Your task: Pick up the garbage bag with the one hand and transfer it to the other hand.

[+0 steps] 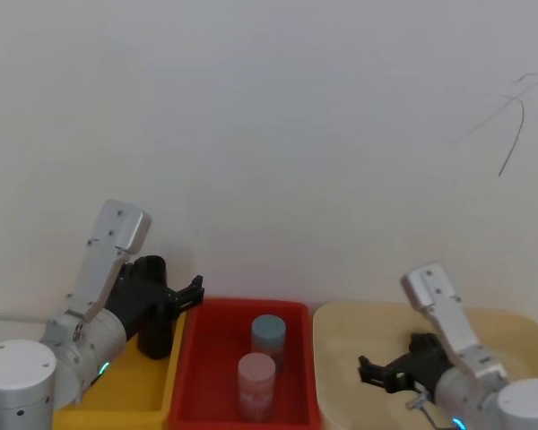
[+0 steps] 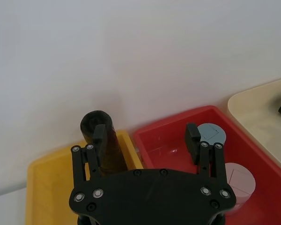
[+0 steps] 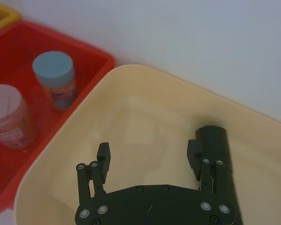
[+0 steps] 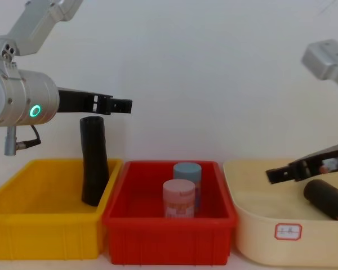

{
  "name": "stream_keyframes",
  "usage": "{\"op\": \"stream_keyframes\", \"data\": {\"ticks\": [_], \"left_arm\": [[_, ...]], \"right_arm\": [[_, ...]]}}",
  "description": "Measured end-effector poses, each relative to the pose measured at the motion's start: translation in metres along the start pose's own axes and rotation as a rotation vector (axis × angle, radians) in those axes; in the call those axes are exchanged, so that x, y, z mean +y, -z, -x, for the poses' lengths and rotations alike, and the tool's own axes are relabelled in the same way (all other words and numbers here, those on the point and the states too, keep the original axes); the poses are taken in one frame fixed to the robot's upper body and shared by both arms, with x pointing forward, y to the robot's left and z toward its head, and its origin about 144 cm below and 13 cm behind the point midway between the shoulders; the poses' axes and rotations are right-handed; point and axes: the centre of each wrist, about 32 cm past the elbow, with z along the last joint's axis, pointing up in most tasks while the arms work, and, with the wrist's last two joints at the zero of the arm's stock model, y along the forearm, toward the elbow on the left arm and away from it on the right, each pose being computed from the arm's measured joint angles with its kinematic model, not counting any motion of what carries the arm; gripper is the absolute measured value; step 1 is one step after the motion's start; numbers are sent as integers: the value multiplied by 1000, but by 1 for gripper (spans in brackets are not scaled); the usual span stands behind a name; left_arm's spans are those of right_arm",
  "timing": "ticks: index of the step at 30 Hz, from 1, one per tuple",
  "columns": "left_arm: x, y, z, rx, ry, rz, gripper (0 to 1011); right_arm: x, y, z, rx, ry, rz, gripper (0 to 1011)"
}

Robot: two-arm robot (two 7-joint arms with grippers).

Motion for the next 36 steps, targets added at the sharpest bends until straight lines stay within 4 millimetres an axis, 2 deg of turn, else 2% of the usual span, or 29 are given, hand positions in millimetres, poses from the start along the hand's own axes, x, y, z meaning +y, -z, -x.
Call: {"op": "stream_keyframes", "data": {"ticks": [10,18,26,36], "left_arm": [[0,0,0,0,0,0,1001],[0,0,0,0,0,0,1002],[0,0,0,0,0,0,1002],[0,0,0,0,0,0,1002]], "right_arm": [[25,-18,13,-52,-43,52,1001],[35,-32,14,-83,-59,68,1001],[35,-47,7,-110,-59,60,1001],[22,-59,-3,-135,-97,48,1001]]}}
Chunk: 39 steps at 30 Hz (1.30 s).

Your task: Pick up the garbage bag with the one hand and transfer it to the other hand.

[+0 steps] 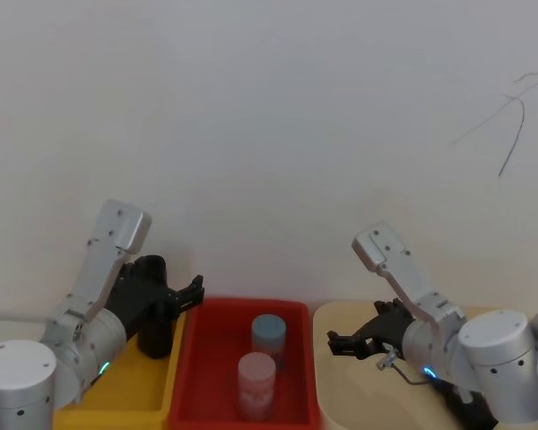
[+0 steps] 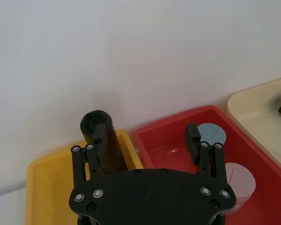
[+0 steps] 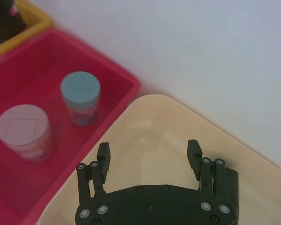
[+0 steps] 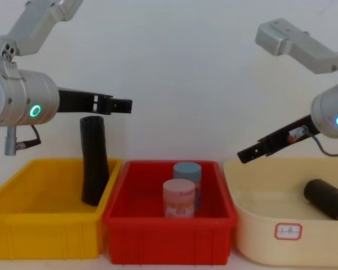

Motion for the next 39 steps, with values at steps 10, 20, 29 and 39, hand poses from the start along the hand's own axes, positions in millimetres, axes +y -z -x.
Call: {"op": "stream_keyframes", "data": {"ticks": [10,20,29,39], "left_arm": [[0,0,0,0,0,0,1002],[0,0,0,0,0,0,1001],[0,0,0,0,0,0,1001],[0,0,0,0,0,0,1002]], "right_arm": [[-13,-3,-4,44,-129,-9,1001],[-21,-4,-6,111,-253,-34,1001],[-17,-3,-8,162,-326,-51,1001],[-4,-1,-6,192,-371,-58,1001]]}}
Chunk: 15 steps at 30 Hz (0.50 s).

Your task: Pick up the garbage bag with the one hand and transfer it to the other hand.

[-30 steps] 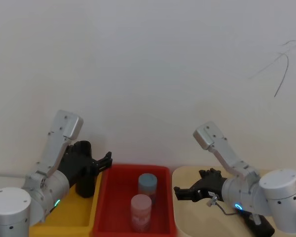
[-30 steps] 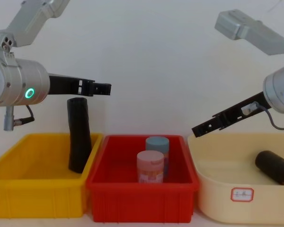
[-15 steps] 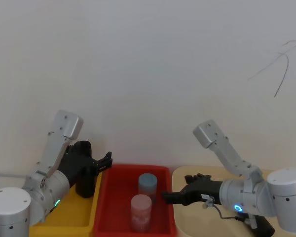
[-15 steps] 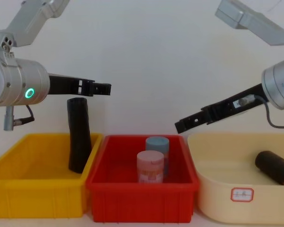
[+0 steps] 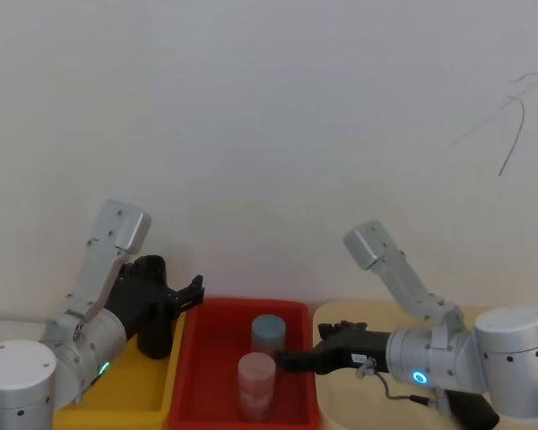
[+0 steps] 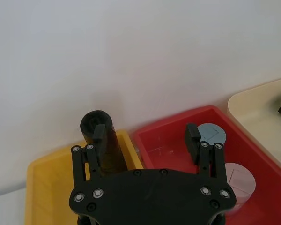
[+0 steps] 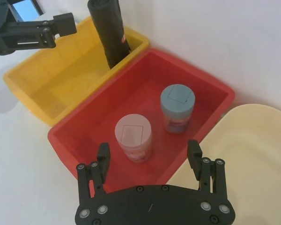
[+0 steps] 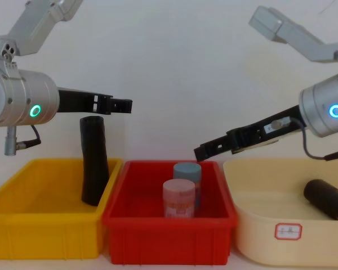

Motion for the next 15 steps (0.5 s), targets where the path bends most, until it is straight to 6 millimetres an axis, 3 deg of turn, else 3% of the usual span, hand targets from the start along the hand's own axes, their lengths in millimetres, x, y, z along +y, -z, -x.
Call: {"op": "stream_keyframes", "data": {"ticks": [15], "left_arm": [[0,0,0,0,0,0,1002]], "right_arm": [[23,1,6,-21,-21,14,1002]]}}
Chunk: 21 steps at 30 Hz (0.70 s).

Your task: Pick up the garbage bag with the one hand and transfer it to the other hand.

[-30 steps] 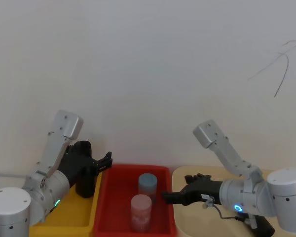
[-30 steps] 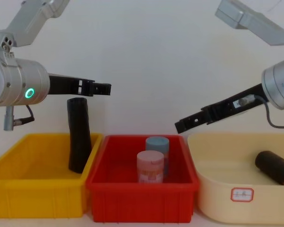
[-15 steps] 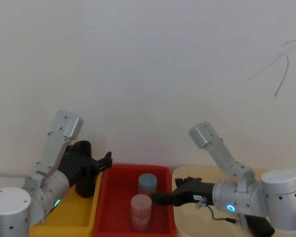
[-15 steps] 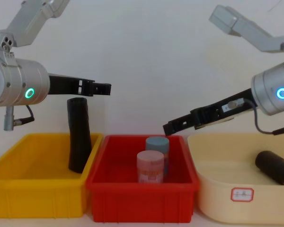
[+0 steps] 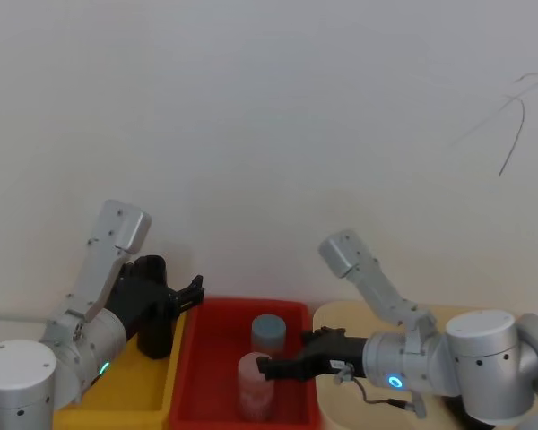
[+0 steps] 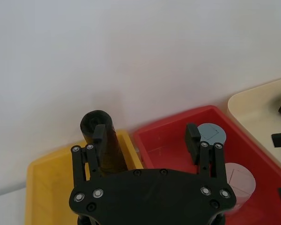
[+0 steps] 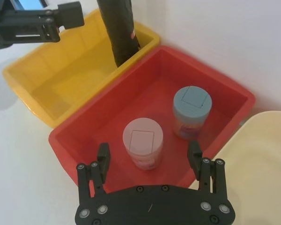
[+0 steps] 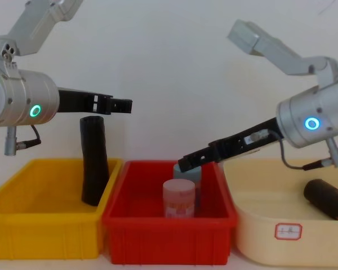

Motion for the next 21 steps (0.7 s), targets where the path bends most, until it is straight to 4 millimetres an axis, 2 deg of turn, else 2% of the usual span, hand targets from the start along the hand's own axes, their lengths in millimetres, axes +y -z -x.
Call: {"op": "stream_keyframes", "data": {"ticks": [21], "left_arm": [[0,0,0,0,0,0,1002]], "right_arm": [[31,-3,16,-89,9,56,1002]]}}
